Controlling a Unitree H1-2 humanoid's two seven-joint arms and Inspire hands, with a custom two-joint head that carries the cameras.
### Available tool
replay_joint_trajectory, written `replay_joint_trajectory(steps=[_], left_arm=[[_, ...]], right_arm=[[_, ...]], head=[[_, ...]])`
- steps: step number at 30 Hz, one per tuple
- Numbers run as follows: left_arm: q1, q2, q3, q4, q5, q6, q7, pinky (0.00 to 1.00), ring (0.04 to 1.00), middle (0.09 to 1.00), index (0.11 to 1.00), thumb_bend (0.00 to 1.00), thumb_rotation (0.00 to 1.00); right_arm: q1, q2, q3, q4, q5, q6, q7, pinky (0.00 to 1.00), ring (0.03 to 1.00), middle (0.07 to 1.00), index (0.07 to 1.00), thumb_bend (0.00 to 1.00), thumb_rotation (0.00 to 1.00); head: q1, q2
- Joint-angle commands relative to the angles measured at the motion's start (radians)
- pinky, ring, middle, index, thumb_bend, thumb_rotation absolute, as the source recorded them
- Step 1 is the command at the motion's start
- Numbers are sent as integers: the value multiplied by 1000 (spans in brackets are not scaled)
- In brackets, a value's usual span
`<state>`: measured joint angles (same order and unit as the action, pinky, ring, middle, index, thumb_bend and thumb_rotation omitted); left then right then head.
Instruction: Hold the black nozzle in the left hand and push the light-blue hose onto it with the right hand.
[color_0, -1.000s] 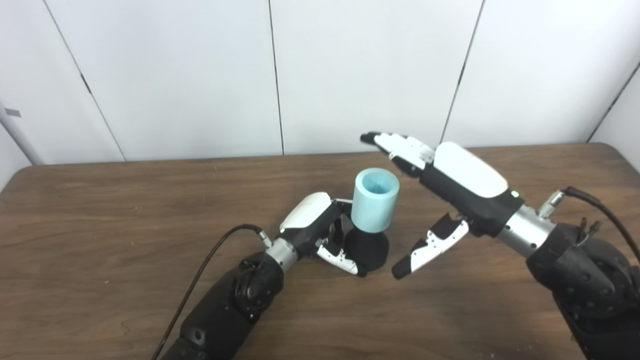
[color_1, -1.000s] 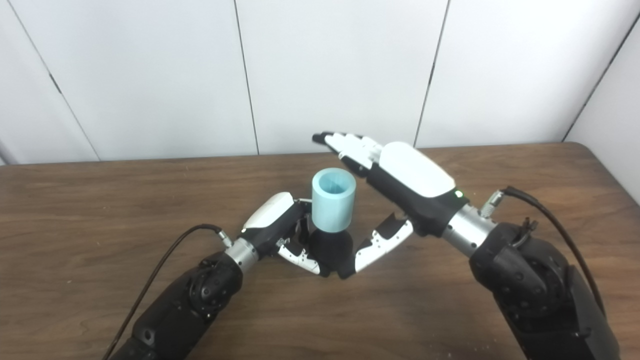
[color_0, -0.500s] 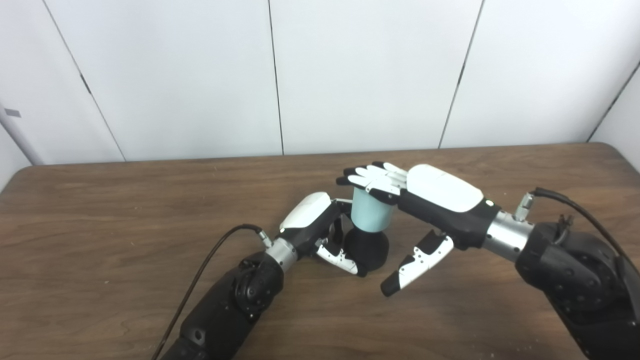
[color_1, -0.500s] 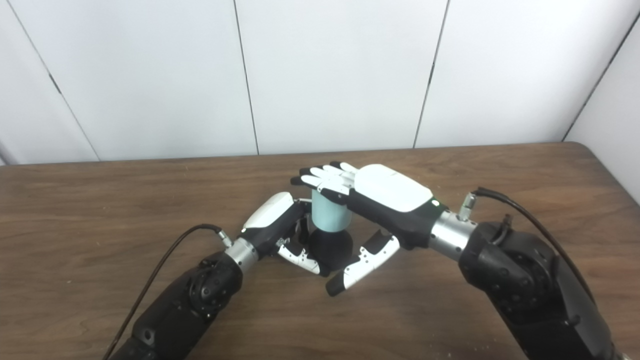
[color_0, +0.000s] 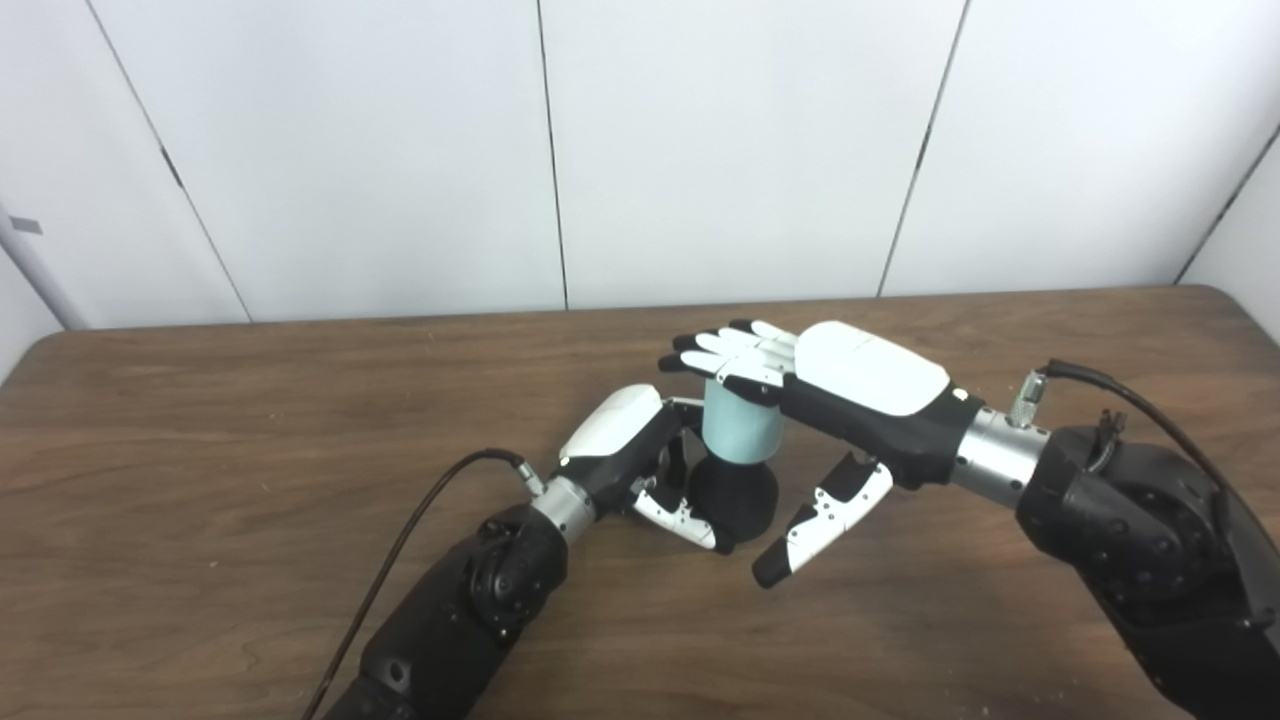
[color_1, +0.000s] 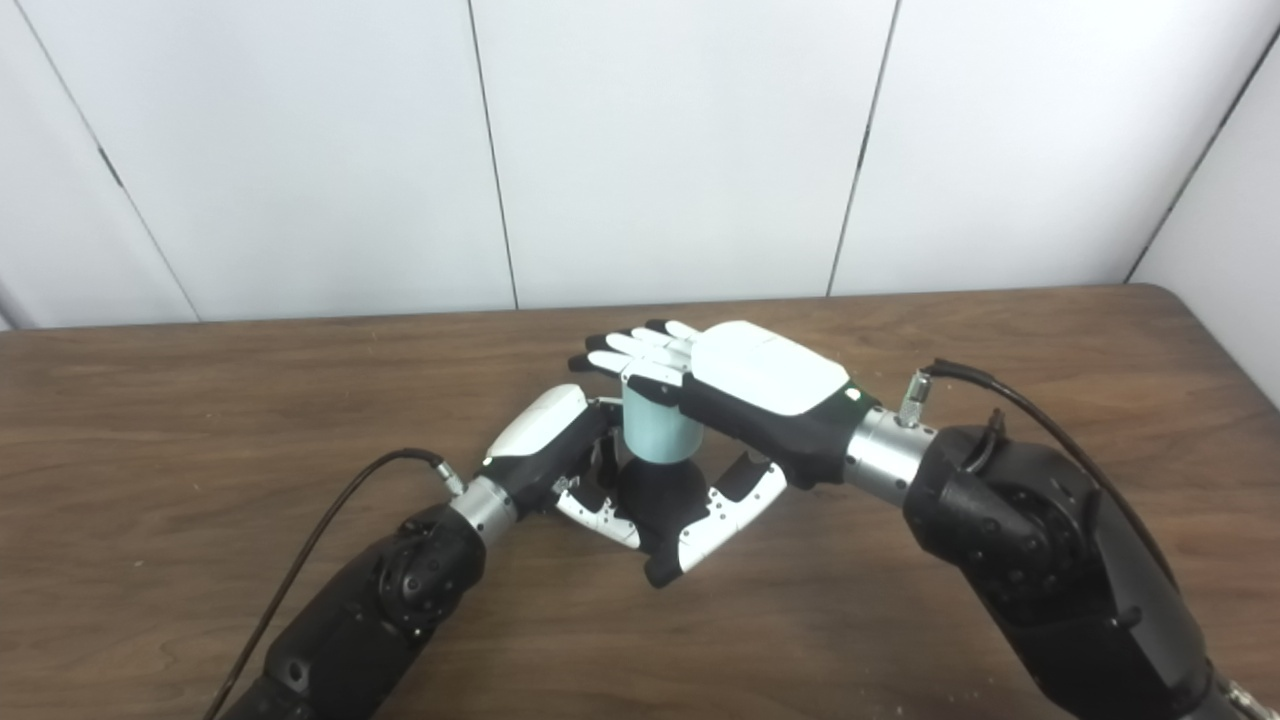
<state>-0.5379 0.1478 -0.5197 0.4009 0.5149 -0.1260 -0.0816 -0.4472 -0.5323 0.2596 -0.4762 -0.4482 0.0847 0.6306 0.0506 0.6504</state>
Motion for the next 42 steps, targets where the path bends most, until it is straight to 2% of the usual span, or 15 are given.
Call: replay_joint_trajectory(steps=[1,2,5,7,10,13,14,15,18,23,27,42], left_arm=[[66,33,-29,45,60,78,-59,511,458,474,499,524,0],[66,34,-28,42,60,79,-60,577,464,477,498,524,0],[67,35,-27,39,59,82,-61,522,465,477,498,524,0],[66,35,-27,40,58,84,-61,567,466,477,498,524,0],[65,35,-27,41,56,85,-62,470,463,478,497,524,0],[63,34,-26,42,55,86,-63,563,462,478,497,524,0],[64,34,-25,41,54,86,-63,583,462,478,497,524,0],[64,35,-25,41,53,86,-63,496,450,473,500,524,0],[62,36,-23,42,51,85,-64,381,431,466,504,524,0],[56,37,-19,53,46,81,-64,401,447,474,499,524,0],[52,36,-17,51,49,89,-62,404,447,473,500,524,0],[54,34,-14,30,63,117,-58,393,433,455,512,523,0]], right_arm=[[-21,-9,-21,1,-1,-7,-15,1000,1000,1000,965,741,673],[-24,-9,-27,0,3,-8,-18,1000,1000,1000,965,739,674],[-31,-4,-44,3,7,-13,-33,1000,1000,1000,968,730,677],[-28,0,-52,5,0,-18,-43,1000,1000,1000,968,726,678],[-13,3,-57,6,-14,-27,-54,1000,1000,1000,965,722,680],[5,1,-54,7,-22,-39,-59,988,1000,1000,957,719,680],[15,-1,-48,6,-30,-45,-59,985,1000,1000,956,718,680],[21,-1,-44,5,-37,-50,-58,979,1000,1000,951,712,672],[43,-3,-32,-9,-42,-64,-50,948,978,979,925,699,651],[61,-8,-27,14,8,-110,-60,904,930,924,874,687,663],[51,-39,4,60,51,-192,-43,918,940,928,881,688,682],[22,-102,82,89,-94,-290,-44,936,953,935,880,701,695]], head=[[1,1],[1,4],[-3,6],[-3,6],[-5,10],[-5,10],[-5,10],[-5,10],[-5,10],[0,10],[3,12],[6,23]])
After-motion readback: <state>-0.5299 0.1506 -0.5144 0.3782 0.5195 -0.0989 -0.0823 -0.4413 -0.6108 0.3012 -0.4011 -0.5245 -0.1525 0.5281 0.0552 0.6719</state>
